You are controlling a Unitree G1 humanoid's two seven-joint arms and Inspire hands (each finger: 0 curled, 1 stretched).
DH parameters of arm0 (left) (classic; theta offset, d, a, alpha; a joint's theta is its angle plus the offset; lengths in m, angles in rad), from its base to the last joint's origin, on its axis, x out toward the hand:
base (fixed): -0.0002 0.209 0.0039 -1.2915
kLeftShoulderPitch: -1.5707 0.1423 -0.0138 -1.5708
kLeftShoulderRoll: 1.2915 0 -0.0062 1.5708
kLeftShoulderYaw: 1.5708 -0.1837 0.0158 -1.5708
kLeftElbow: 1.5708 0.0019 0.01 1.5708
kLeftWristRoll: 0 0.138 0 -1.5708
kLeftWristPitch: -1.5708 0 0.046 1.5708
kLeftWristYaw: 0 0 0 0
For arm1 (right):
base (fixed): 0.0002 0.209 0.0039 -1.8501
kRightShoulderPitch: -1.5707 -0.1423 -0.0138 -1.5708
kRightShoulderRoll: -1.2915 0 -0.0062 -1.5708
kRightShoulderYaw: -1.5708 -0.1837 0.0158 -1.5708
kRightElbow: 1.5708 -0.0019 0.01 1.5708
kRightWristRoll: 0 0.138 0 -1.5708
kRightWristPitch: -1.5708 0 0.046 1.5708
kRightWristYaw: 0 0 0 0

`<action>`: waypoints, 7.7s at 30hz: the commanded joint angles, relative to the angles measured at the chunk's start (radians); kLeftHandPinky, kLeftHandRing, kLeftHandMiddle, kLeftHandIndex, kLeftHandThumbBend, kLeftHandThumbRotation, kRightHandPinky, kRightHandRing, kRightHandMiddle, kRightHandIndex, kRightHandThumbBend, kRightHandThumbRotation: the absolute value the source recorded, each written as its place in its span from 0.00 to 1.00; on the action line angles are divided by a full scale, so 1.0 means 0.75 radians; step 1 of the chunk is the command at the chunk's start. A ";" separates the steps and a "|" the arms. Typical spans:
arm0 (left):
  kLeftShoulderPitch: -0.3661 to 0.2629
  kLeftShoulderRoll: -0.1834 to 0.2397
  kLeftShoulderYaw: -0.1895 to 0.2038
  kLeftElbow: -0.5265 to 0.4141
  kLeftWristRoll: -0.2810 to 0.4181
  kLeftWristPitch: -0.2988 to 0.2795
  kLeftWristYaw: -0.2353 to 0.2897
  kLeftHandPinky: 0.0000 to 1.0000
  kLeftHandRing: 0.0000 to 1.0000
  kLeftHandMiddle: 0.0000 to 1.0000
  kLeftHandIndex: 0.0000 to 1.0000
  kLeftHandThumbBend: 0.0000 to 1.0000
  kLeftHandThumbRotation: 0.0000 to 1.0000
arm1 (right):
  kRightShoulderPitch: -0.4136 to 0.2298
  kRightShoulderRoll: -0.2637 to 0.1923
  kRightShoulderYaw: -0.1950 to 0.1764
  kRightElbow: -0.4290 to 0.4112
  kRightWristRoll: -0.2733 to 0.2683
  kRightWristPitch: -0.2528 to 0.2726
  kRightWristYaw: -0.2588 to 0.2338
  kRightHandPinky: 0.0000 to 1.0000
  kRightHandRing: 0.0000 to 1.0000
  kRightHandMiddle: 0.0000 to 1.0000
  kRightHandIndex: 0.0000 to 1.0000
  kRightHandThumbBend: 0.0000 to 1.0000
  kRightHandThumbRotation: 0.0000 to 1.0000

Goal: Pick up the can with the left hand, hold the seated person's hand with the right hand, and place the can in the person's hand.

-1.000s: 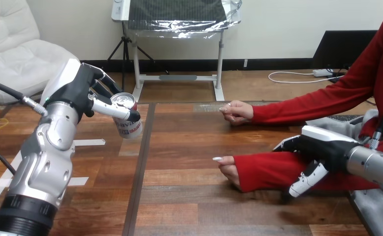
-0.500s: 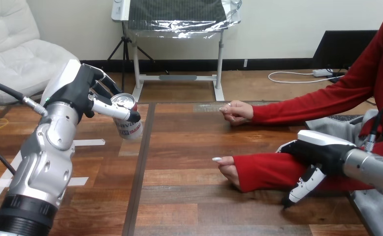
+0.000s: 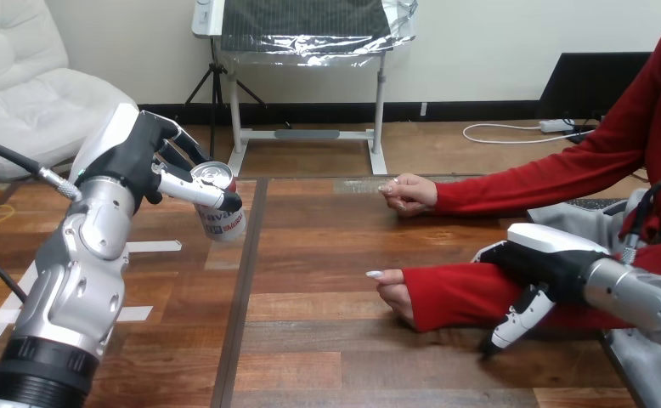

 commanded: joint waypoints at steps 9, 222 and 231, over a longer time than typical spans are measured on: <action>-0.097 0.030 0.026 -0.053 0.024 -0.021 0.012 0.28 0.35 0.40 0.41 0.82 0.00 | -0.085 0.075 0.020 0.016 -0.016 -0.004 -0.124 0.52 0.64 0.69 0.70 1.00 0.24; -0.128 0.001 -0.010 -0.033 0.021 -0.078 -0.057 0.28 0.35 0.41 0.42 0.79 0.00 | -0.311 0.062 -0.014 0.040 0.086 -0.103 -0.060 0.31 0.34 0.37 0.34 0.63 0.32; -0.143 -0.021 -0.014 -0.007 0.003 -0.079 -0.062 0.27 0.34 0.41 0.42 0.79 0.00 | -0.316 0.078 -0.010 0.044 0.083 -0.120 -0.060 0.33 0.36 0.39 0.36 0.64 0.33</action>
